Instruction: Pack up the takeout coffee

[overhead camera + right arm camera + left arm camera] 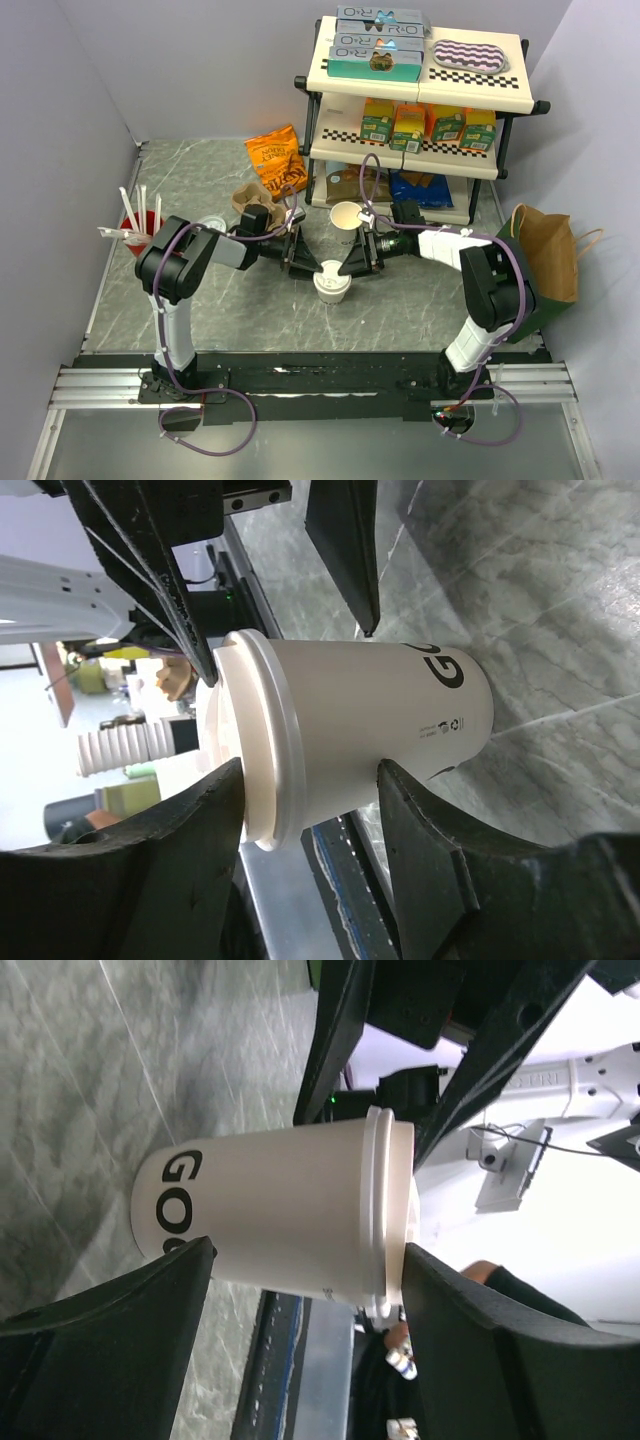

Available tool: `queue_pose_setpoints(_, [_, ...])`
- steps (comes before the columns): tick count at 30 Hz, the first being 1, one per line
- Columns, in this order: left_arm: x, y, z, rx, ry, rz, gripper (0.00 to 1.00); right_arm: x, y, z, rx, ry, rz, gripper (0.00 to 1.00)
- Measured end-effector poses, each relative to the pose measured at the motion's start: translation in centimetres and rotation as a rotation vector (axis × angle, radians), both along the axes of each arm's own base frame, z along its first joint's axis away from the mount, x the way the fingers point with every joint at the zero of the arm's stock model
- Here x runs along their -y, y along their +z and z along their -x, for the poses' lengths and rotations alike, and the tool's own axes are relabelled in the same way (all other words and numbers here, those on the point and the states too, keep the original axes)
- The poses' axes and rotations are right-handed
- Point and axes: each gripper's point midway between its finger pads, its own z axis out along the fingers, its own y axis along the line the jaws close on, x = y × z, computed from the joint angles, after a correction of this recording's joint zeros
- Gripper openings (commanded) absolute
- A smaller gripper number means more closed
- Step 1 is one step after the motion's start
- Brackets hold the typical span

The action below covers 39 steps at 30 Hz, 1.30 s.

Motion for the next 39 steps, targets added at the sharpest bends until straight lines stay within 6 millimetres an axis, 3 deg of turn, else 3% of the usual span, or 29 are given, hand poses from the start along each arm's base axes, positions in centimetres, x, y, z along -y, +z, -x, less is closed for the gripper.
queue_pose_setpoints(15, [1.1, 0.5, -1.8, 0.038, 0.096, -0.001, 0.85, 0.2, 0.2, -0.2, 0.053, -0.002, 0.043, 0.70])
queue_pose_setpoints(28, [0.0, 1.1, -3.5, 0.113, 0.136, -0.053, 0.92, -0.3, 1.0, -0.8, 0.035, -0.028, 0.015, 0.75])
queue_pose_setpoints(39, [-1.0, 3.5, -1.7, 0.211, 0.097, -0.067, 0.94, -0.6, 0.8, -1.7, 0.018, -0.042, 0.010, 0.76])
